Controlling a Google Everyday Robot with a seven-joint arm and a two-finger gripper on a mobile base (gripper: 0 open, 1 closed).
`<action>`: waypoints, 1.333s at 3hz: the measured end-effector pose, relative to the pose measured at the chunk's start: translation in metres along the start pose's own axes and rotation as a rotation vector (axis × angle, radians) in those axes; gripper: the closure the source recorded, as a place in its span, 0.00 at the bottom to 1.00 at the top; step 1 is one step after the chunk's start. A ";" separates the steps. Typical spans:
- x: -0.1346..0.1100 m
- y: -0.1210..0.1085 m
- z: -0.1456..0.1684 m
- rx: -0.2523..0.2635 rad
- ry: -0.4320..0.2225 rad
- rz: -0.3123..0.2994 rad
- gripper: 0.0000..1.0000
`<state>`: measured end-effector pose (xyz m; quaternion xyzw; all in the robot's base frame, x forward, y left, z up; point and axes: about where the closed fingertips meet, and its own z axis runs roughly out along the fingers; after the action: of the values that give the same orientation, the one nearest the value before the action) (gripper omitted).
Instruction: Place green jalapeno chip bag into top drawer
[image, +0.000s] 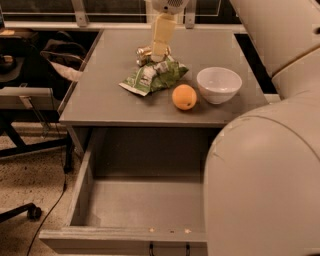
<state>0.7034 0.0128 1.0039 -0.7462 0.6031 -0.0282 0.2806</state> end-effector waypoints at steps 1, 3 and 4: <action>-0.005 -0.007 0.031 -0.051 -0.005 -0.013 0.00; 0.016 -0.003 0.082 -0.132 0.008 0.048 0.00; 0.035 -0.001 0.099 -0.153 0.029 0.079 0.00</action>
Offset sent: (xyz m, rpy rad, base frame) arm 0.0433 0.0194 -0.0573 -0.0385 0.1461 0.0281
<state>0.7516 0.0189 0.9112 -0.7406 0.6365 0.0182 0.2146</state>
